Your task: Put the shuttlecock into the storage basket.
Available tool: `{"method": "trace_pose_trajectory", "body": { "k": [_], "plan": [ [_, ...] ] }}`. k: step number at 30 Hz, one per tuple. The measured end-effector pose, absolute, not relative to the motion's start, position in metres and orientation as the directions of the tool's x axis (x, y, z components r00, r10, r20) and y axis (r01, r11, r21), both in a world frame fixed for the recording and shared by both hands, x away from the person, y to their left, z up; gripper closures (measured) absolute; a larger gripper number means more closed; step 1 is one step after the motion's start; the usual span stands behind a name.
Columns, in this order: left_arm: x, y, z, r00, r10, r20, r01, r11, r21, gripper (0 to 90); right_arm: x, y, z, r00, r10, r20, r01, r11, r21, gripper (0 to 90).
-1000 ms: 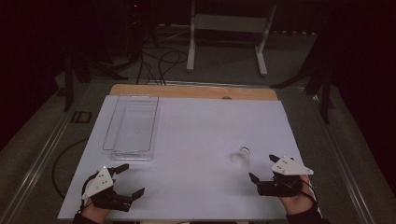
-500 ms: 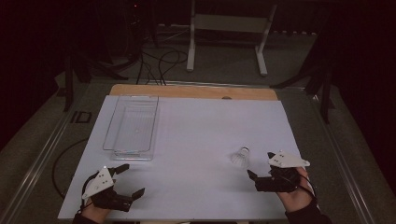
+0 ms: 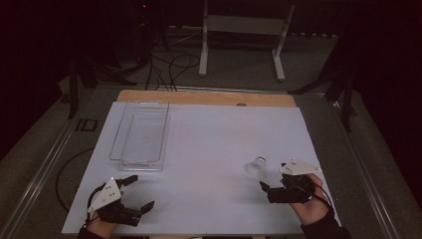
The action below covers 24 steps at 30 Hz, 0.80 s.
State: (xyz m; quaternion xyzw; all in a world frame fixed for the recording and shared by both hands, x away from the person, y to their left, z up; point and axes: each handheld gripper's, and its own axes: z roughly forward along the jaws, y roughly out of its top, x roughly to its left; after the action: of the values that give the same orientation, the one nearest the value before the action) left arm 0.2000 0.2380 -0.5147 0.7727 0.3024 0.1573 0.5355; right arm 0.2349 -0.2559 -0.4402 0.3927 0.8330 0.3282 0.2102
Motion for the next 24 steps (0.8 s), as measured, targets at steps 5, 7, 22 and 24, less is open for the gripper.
{"method": "trace_pose_trajectory", "body": {
  "k": [5,7,22,24],
  "plan": [
    [0.2,0.237,-0.515,0.769,0.634,-0.078,0.298,-0.249,0.922,0.1,0.234,-0.254,-0.443,-0.585,0.806,-0.088,0.529,0.462,0.712,8.5],
    [0.2,0.237,-0.515,0.77,0.634,-0.077,0.298,-0.25,0.921,0.0,0.234,-0.253,-0.443,-0.586,0.806,-0.087,0.533,0.464,0.708,8.5],
    [0.2,0.237,-0.515,0.772,0.632,-0.073,0.298,-0.257,0.919,0.1,0.24,-0.246,-0.443,-0.58,0.812,-0.069,0.599,0.482,0.64,8.6],
    [0.199,0.237,-0.515,0.771,0.632,-0.075,0.298,-0.255,0.92,0.1,0.241,-0.245,-0.444,-0.584,0.81,-0.053,0.614,0.484,0.623,8.6]
  ]
}}
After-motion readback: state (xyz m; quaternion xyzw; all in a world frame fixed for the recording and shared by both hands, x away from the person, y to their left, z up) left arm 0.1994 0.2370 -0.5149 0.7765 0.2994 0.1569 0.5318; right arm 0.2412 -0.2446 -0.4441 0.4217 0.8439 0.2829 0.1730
